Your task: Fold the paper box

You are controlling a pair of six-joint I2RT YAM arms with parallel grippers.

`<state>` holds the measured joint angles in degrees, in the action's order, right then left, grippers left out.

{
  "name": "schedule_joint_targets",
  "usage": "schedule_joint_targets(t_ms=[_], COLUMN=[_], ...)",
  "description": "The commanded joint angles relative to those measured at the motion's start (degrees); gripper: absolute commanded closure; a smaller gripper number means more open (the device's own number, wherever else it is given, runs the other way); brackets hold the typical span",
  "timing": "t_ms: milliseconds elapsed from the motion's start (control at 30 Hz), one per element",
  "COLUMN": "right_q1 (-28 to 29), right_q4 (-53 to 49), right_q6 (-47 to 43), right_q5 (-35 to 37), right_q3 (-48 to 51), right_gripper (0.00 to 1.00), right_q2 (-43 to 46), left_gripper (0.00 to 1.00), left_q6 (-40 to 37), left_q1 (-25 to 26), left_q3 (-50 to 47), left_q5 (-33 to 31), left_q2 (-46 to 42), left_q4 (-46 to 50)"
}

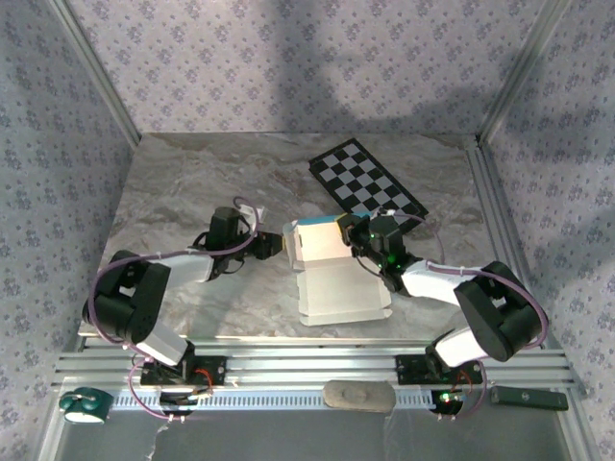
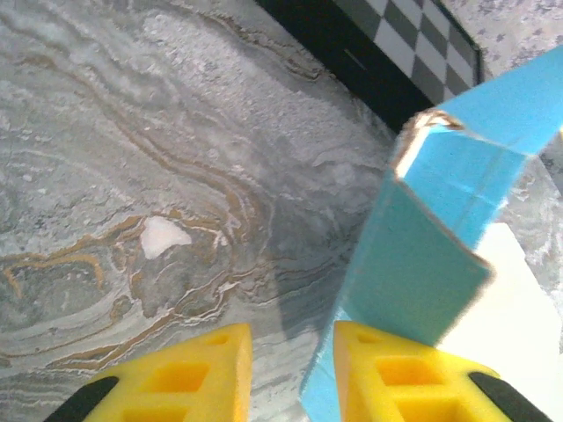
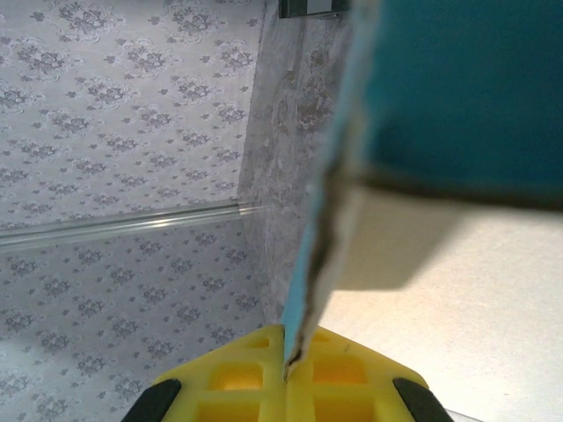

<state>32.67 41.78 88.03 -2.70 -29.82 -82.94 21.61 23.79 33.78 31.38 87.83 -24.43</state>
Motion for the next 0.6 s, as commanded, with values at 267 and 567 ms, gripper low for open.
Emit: schedule_joint_targets(t_ms=[267,567], right_q1=[-1.6,-1.9], right_q4=[-2.4,-2.8], right_q6=[0.0,0.2], right_q5=[-2.8,-3.5], right_q3=[-2.5,-2.7], right_gripper=[1.00,1.00], right_q2=[-0.8,-0.7], left_gripper=[0.64,0.64], left_q6=[-6.5,-8.1], left_q1=[0.5,1.5], left_q3=[-0.1,0.0], left_q5=[7.8,4.2], left_q2=[-1.6,-1.5], left_q4=[-0.8,0.2])
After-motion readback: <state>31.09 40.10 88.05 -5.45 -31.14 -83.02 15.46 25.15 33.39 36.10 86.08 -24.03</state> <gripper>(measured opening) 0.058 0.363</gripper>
